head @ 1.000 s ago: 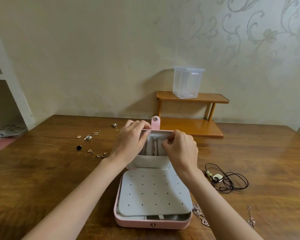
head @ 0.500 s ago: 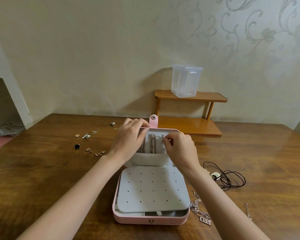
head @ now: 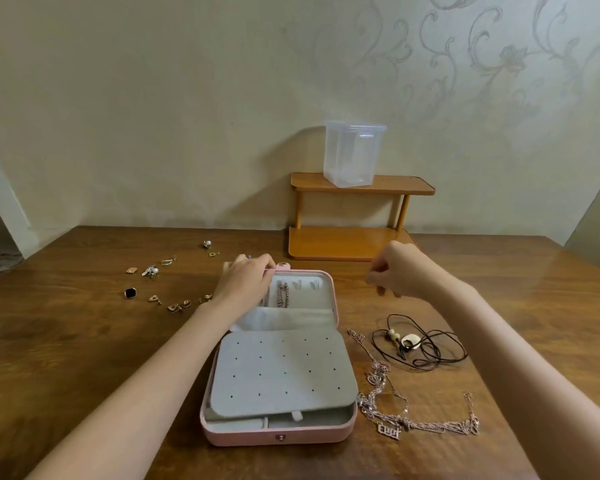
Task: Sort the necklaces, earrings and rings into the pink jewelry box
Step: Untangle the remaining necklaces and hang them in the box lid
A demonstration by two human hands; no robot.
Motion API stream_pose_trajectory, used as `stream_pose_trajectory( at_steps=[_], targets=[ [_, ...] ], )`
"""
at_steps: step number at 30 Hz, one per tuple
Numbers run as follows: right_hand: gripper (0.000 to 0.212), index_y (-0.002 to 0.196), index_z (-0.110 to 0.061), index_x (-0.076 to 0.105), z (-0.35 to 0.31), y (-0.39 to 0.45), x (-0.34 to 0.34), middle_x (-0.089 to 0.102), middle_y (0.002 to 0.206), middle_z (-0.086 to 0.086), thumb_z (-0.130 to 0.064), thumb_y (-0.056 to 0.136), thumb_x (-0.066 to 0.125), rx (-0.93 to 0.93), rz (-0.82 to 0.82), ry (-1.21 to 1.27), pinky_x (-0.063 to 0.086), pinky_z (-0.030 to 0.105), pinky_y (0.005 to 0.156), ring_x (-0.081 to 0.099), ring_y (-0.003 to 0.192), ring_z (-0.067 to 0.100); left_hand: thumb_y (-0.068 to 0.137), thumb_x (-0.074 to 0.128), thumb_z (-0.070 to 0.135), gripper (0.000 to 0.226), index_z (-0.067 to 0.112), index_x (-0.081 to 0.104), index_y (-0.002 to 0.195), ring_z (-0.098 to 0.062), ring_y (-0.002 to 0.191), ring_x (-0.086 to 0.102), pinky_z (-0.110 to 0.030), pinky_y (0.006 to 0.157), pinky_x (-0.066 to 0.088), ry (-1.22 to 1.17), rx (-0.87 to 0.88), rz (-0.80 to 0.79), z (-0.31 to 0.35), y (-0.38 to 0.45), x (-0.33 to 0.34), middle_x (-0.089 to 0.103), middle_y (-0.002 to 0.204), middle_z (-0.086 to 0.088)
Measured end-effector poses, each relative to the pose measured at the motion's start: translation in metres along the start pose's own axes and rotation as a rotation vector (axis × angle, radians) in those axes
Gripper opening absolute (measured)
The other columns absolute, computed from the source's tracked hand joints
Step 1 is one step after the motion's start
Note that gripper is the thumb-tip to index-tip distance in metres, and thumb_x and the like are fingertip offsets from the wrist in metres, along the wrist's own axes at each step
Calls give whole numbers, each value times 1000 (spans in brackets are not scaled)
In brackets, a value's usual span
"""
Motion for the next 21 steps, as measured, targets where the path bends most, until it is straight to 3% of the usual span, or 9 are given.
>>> stream_pose_trajectory(
  at_steps=[2,4,6,10,15,18,21],
  targets=[
    [11,89,-7,70,22,-4,6,66,74,1,-12,87,61,38,-79,-88,49,20,52,57,56,10,100,34,25,25,19,57,106,-22,106,48,-36,90,32,49,-14,-31,-3,1,10,63,105,-1],
    [9,89,-9,72,38,-8,15,70,88,6,-9,82,66,52,-136,-143,56,28,71,64,73,16,99,34,23,25,19,58,105,-21,107,48,-36,88,31,96,-20,-63,-5,0,17,63,105,1],
    [11,90,-10,73,46,-13,26,71,96,6,-9,80,69,42,-189,-176,55,30,81,65,85,18,98,37,22,23,19,58,105,-21,109,47,-37,90,32,98,-21,-64,-4,1,17,61,108,2],
    [23,96,-6,70,50,-22,34,69,95,8,-21,78,73,75,-220,-179,53,27,73,64,84,21,97,40,19,21,17,56,111,-18,114,46,-35,98,32,61,61,15,23,4,-4,57,118,2],
    [41,99,-5,66,50,-29,41,67,98,8,-37,74,75,95,-264,-206,55,33,79,63,88,23,97,40,16,22,17,59,109,-15,109,50,-35,98,39,-64,286,45,98,-9,-23,59,114,2],
    [29,96,-3,64,47,-32,51,66,98,11,-25,78,71,81,-172,-186,55,35,77,63,86,27,97,41,18,22,18,58,111,-13,107,51,-30,96,37,-31,438,-34,146,-23,-10,59,113,2],
    [18,84,-4,65,47,-34,44,67,87,9,-21,81,64,70,-102,-47,55,34,71,63,76,23,96,43,18,23,19,56,115,-14,110,50,-31,97,38,-45,459,-116,165,-28,1,58,116,1]
  ],
)
Point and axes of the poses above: each hand's wrist, its own y-axis towards the middle knuckle, its own x-axis out of the palm, z = x × y, the point moved 8 cm from there along y, towards the middle knuckle
